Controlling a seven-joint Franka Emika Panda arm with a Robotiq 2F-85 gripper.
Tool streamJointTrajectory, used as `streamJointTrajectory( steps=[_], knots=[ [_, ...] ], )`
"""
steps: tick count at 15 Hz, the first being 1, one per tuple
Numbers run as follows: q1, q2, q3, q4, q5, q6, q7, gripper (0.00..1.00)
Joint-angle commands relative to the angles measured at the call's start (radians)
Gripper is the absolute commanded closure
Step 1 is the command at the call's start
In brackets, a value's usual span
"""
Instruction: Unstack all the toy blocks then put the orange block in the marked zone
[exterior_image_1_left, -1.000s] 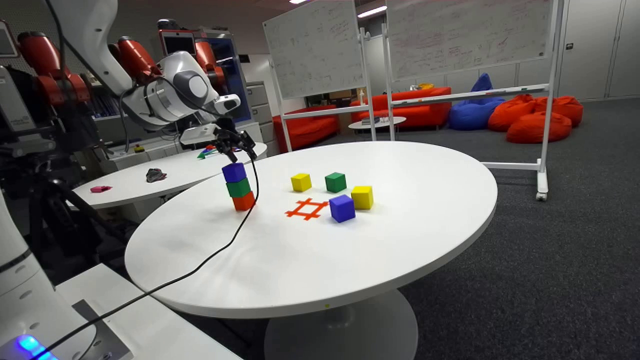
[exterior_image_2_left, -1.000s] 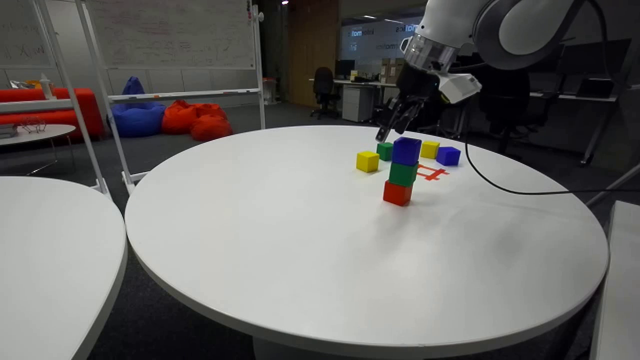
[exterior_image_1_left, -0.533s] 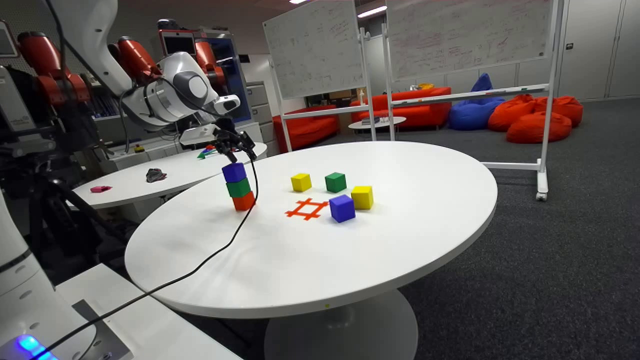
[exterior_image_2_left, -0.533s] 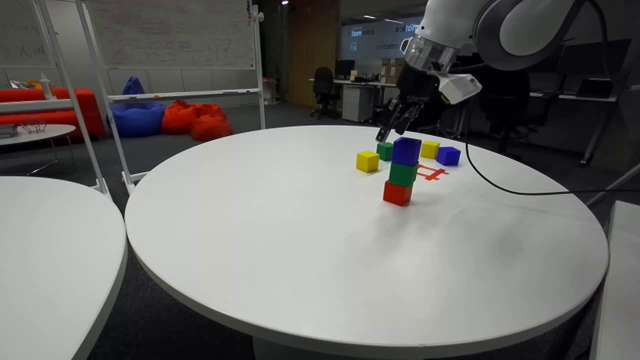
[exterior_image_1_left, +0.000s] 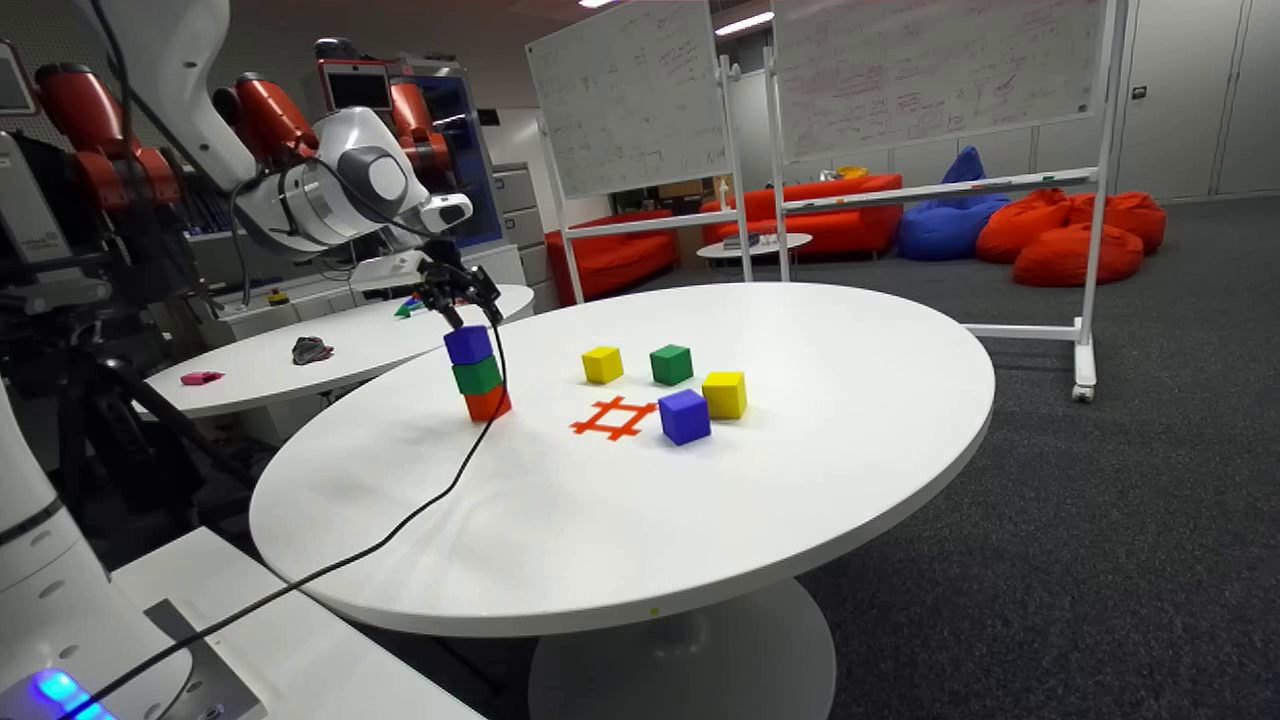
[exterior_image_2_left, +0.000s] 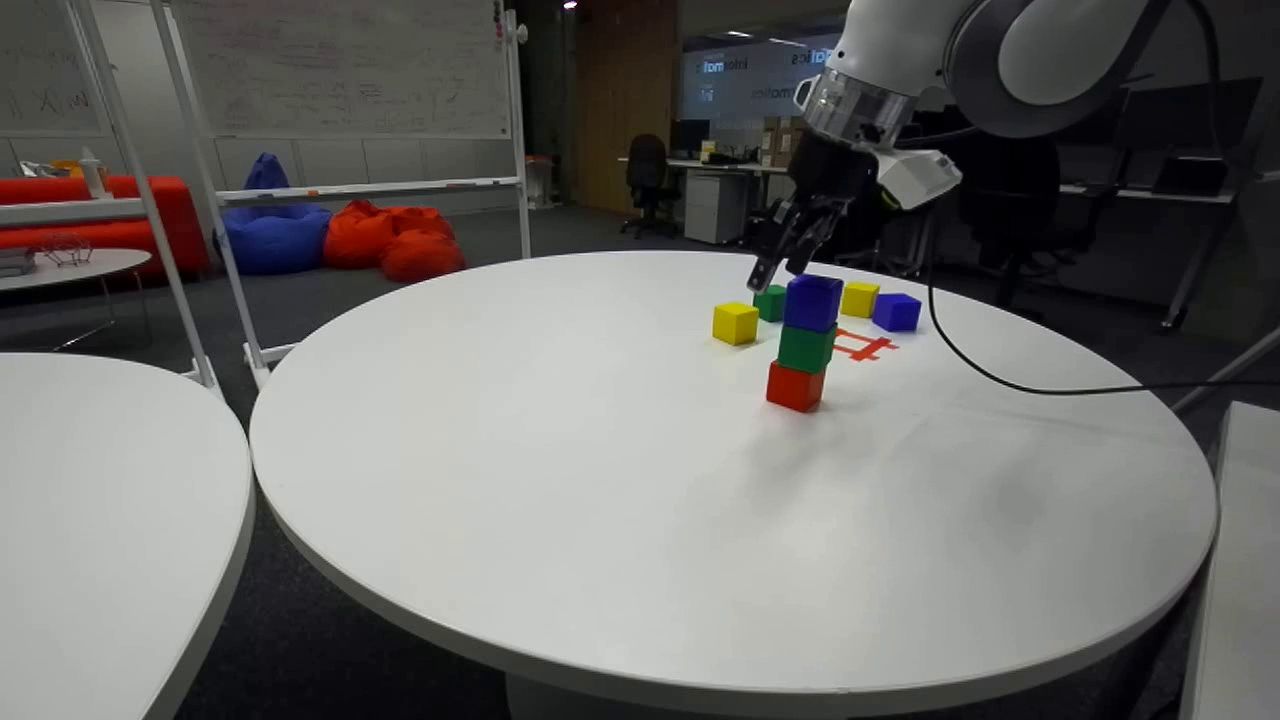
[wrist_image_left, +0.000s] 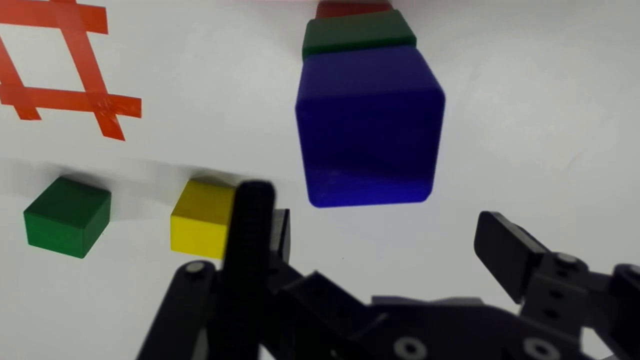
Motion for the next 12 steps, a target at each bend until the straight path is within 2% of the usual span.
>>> streamJointTrajectory(
  steps=[1, 3, 4, 12],
  knots=[
    [-0.012, -0.03, 0.042, -0.018, 0.127, -0.083, -0.095, 0.0],
    [-0.011, -0.039, 0.044, -0.017, 0.146, -0.113, -0.112, 0.0],
    [-0.004, -0.006, 0.037, 0.0, 0.123, -0.079, -0.085, 0.0],
    [-0.003, -0.003, 0.038, 0.001, 0.124, -0.081, -0.085, 0.0]
  ],
)
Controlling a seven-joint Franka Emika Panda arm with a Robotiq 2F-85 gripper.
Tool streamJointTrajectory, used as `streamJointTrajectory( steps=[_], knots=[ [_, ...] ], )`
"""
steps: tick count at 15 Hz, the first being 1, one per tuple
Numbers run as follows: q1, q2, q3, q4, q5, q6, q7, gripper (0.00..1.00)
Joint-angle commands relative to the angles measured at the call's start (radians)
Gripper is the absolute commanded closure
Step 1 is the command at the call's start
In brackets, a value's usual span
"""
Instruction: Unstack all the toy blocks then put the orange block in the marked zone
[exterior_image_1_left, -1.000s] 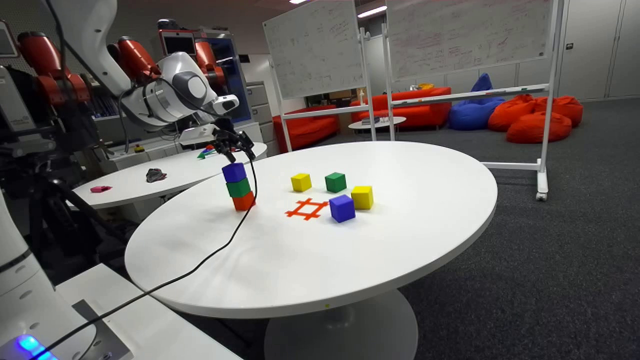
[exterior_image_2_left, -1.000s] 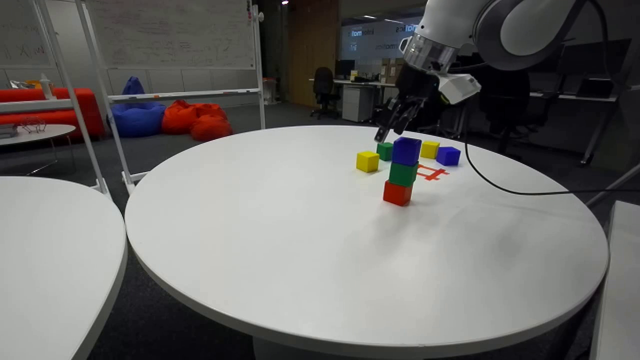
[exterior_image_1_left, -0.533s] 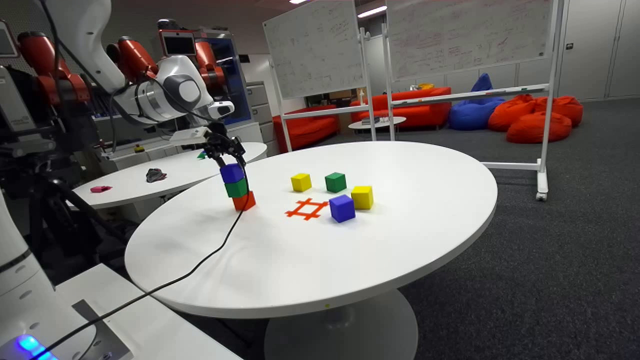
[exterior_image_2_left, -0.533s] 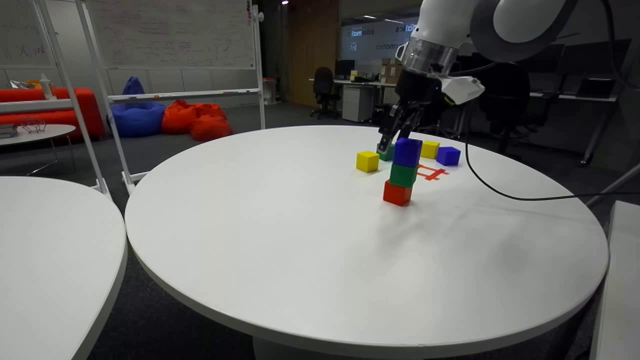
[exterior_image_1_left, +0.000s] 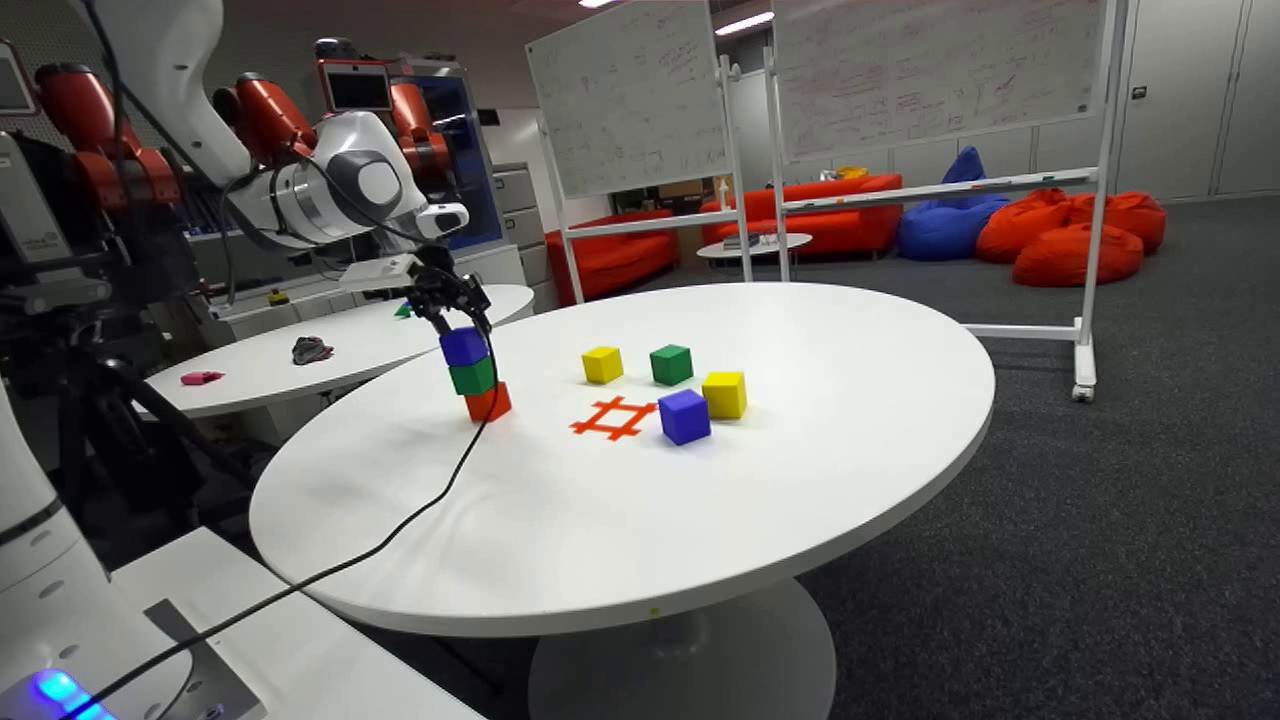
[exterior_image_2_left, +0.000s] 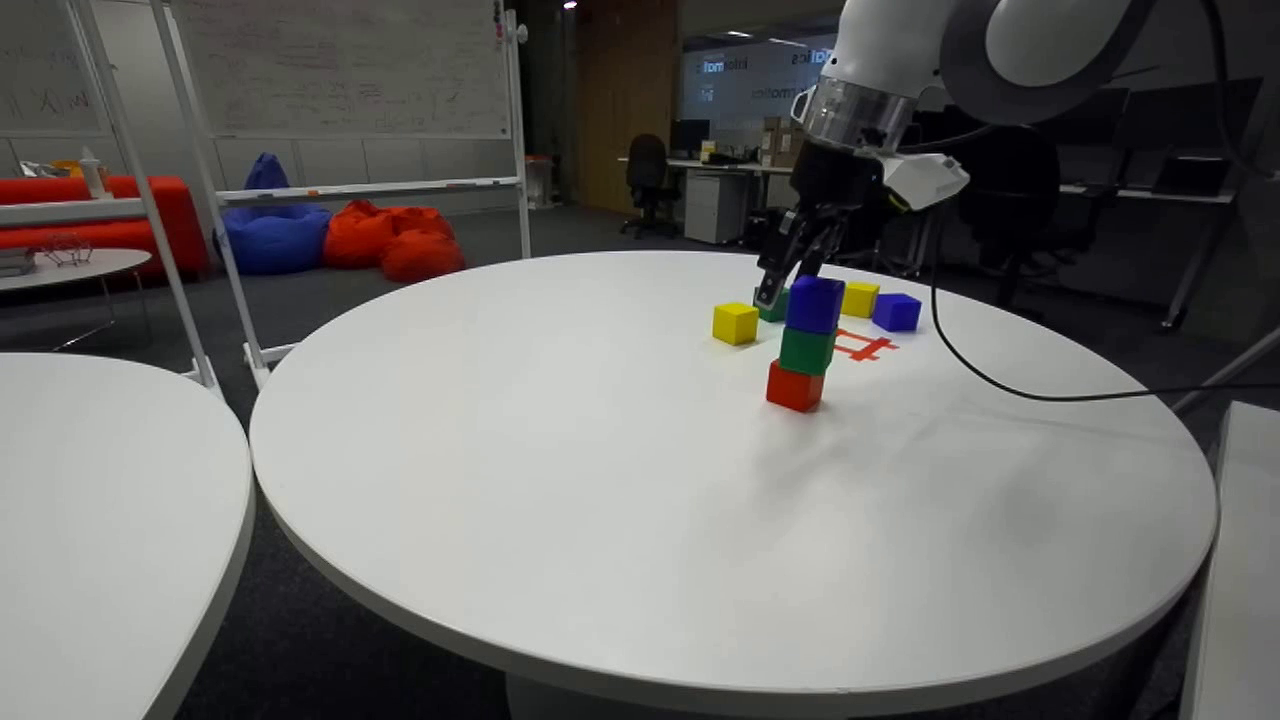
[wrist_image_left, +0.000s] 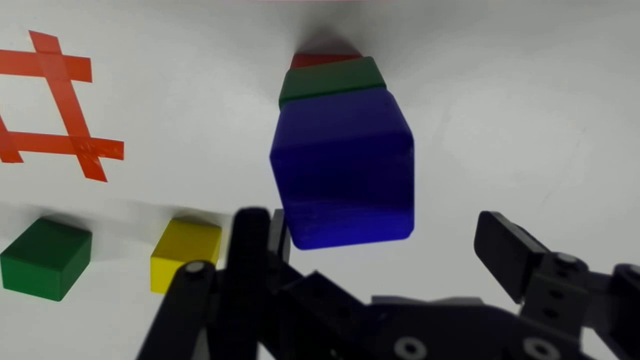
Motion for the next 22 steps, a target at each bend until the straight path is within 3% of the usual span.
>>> streamJointTrajectory(
  steps=[1, 22],
  knots=[
    [-0.003, -0.001, 0.003, 0.0, 0.004, -0.002, -0.005, 0.0],
    [-0.008, -0.003, -0.019, -0.001, -0.008, 0.0, 0.01, 0.0]
  ],
)
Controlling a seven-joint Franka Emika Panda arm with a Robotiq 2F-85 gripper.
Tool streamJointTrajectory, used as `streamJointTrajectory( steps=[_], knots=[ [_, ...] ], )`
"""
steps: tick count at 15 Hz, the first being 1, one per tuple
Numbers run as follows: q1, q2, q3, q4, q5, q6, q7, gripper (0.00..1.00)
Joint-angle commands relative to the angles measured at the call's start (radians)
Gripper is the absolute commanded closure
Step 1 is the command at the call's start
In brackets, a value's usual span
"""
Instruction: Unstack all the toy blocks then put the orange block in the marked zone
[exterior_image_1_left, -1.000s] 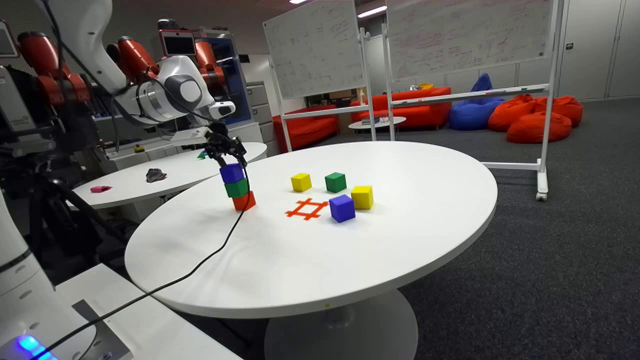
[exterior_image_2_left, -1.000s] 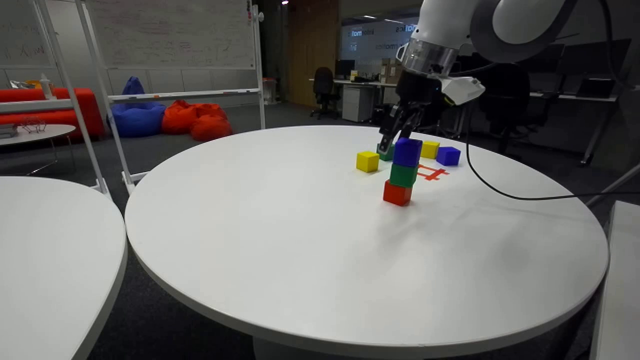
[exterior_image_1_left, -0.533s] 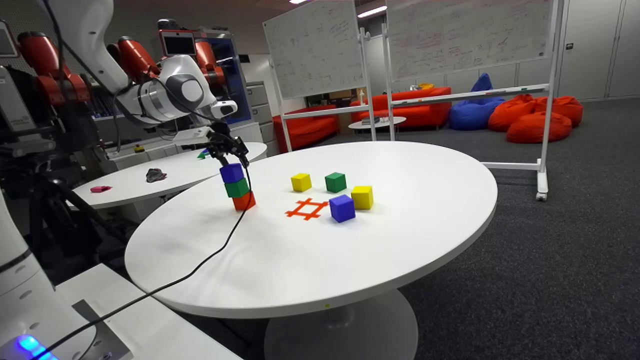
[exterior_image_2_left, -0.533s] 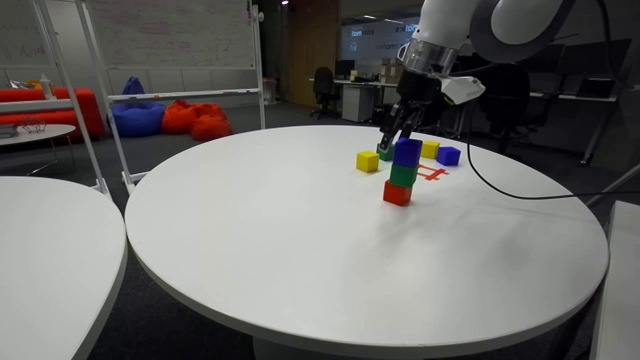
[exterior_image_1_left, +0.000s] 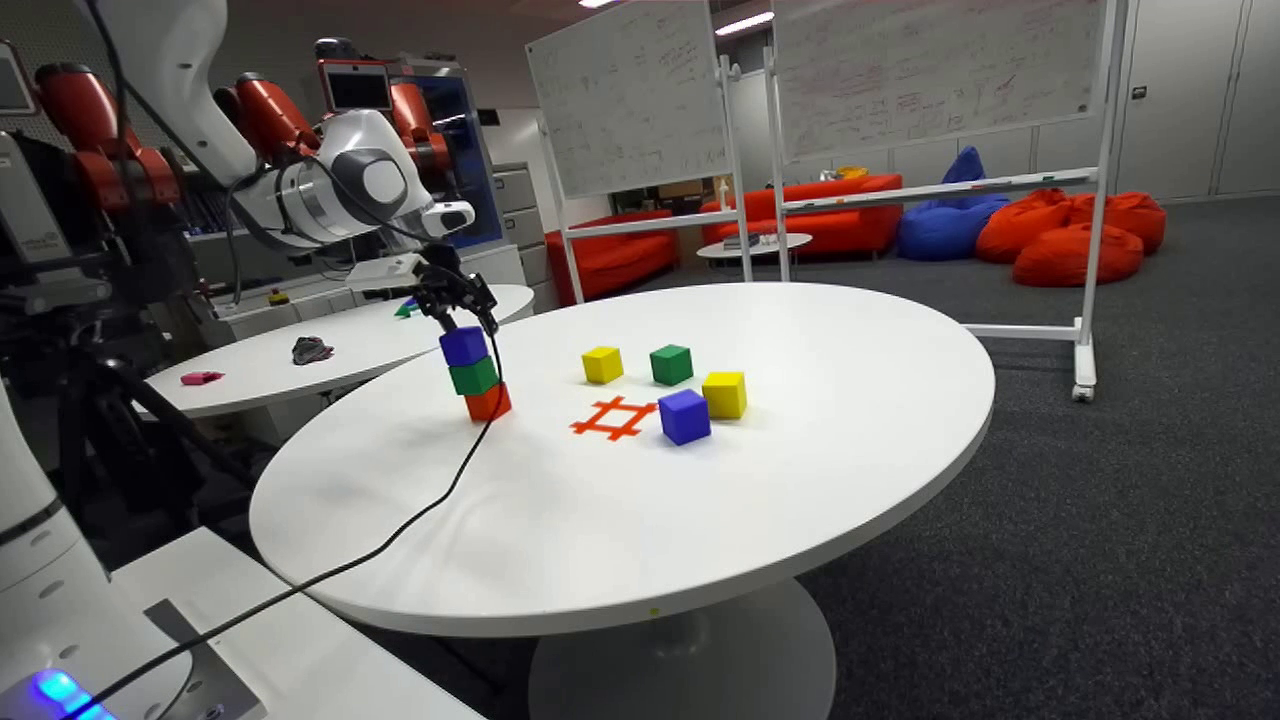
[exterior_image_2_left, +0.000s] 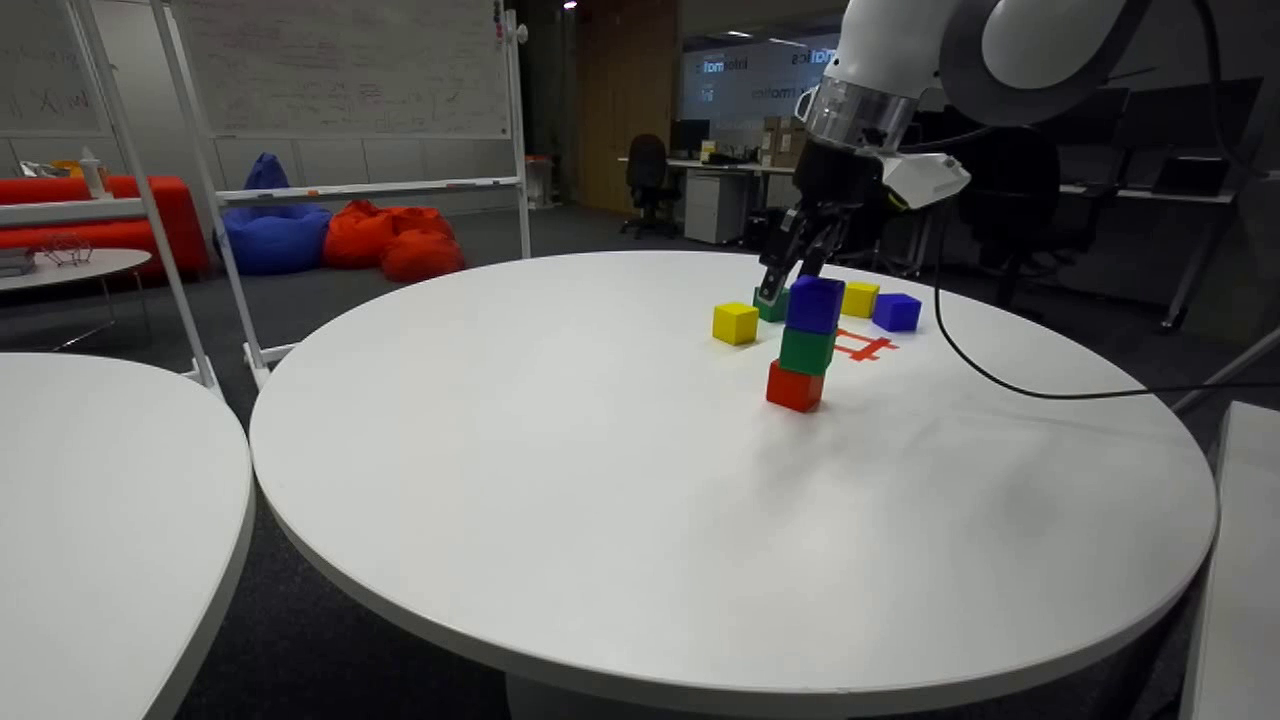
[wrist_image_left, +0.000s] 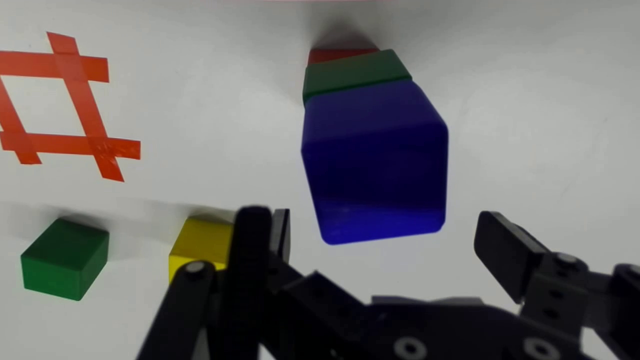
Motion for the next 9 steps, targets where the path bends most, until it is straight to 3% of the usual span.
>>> streamJointTrajectory(
  steps=[1, 9],
  knots=[
    [-0.006, -0.003, 0.001, -0.001, -0.002, -0.006, 0.003, 0.0],
    [-0.011, -0.018, -0.033, -0.018, -0.034, 0.002, 0.06, 0.0]
  ],
)
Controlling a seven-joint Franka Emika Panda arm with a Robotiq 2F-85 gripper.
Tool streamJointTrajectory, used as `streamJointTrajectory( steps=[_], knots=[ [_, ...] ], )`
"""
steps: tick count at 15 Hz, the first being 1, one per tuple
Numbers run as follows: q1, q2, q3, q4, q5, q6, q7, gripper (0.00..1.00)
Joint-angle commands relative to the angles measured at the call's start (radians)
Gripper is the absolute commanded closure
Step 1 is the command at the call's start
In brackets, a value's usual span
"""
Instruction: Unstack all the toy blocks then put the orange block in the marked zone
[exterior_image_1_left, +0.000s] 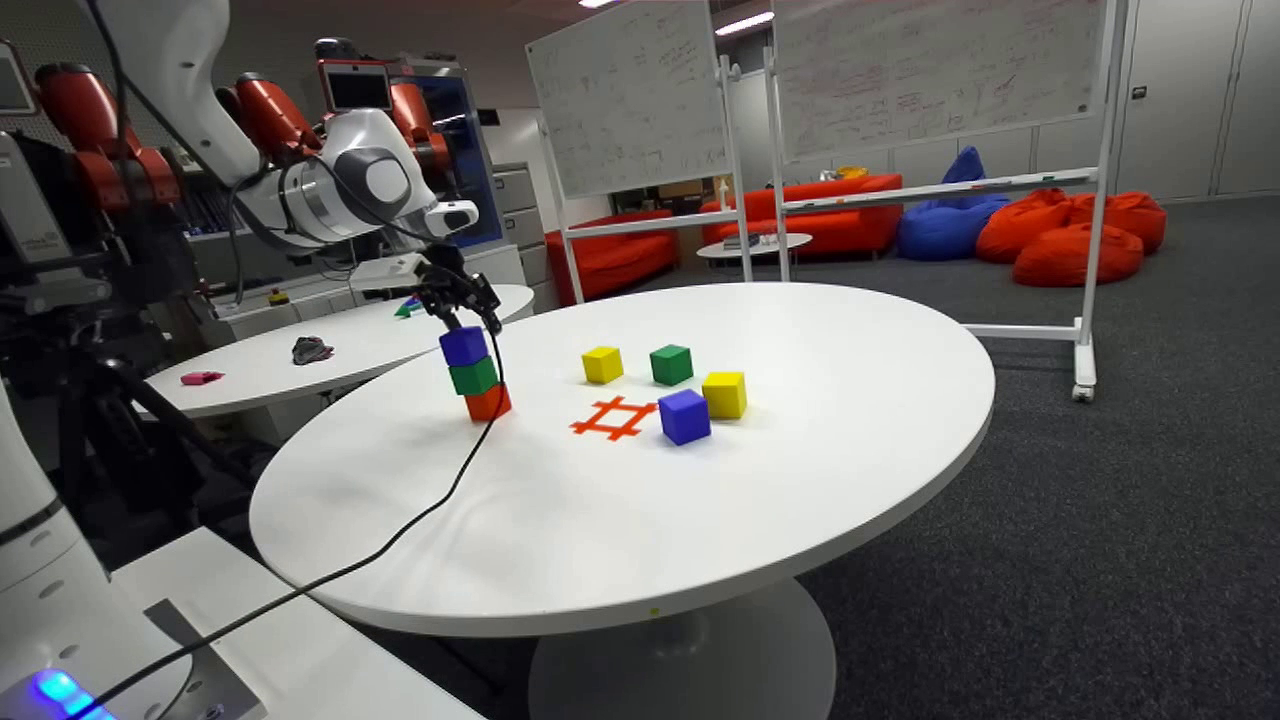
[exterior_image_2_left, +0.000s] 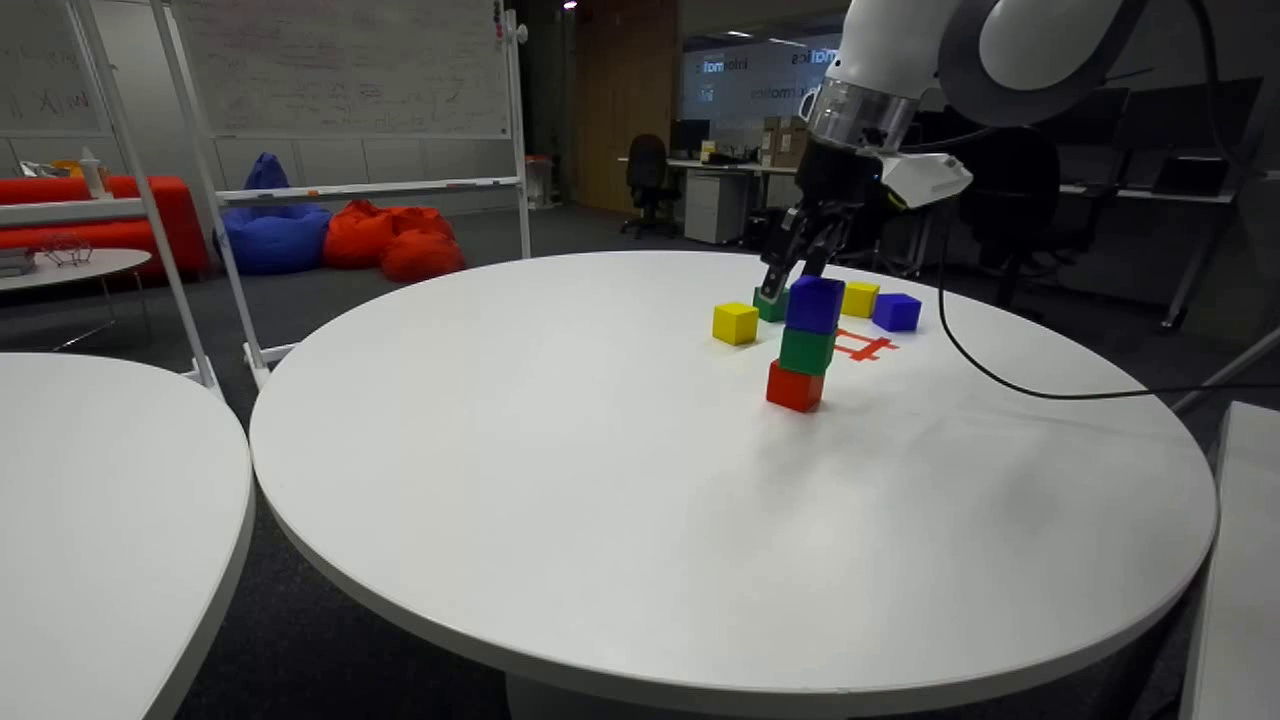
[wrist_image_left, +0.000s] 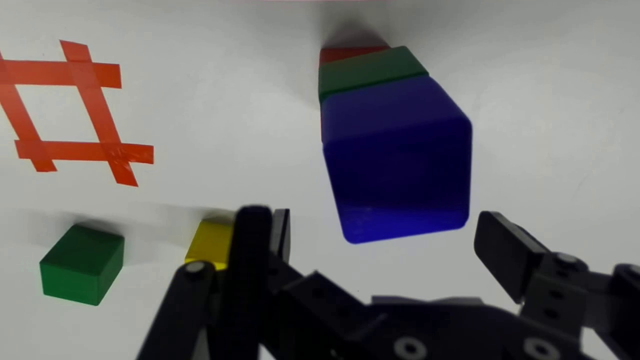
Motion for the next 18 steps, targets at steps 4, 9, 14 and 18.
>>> streamJointTrajectory(
  steps=[4, 9, 14, 18],
  knots=[
    [-0.012, -0.001, -0.009, 0.0, 0.0, -0.002, 0.008, 0.0],
    [-0.012, -0.001, -0.006, 0.0, 0.0, -0.003, 0.004, 0.0],
    [-0.006, 0.007, 0.002, 0.006, -0.002, -0.004, 0.003, 0.0],
    [-0.009, 0.006, 0.014, 0.002, 0.018, 0.004, -0.015, 0.0]
  ],
)
